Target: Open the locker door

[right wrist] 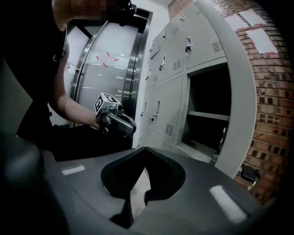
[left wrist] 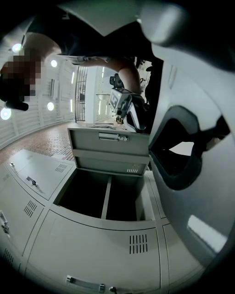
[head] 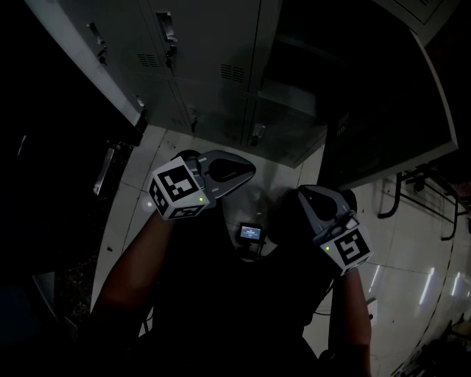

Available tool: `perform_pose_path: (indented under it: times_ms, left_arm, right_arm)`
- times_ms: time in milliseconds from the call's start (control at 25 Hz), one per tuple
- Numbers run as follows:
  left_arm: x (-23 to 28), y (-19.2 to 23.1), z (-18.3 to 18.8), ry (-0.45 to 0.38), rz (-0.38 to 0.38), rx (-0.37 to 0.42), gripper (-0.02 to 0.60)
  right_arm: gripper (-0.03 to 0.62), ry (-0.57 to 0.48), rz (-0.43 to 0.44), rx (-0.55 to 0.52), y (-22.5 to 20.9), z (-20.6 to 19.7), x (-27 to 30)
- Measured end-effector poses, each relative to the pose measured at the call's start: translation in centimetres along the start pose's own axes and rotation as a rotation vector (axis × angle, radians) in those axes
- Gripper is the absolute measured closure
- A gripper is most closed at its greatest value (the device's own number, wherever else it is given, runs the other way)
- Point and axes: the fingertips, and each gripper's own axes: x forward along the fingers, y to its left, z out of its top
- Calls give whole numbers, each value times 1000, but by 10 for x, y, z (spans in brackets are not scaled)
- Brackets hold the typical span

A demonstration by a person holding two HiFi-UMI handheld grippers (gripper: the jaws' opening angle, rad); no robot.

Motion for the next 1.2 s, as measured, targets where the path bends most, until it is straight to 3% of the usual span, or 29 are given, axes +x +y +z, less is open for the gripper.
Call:
perform_pose_path:
  times_ms: [1200]
  left_arm:
    - [1,2,-4,16,9,1,571]
  right_arm:
    - [594,13,2,44,-3,-6,5]
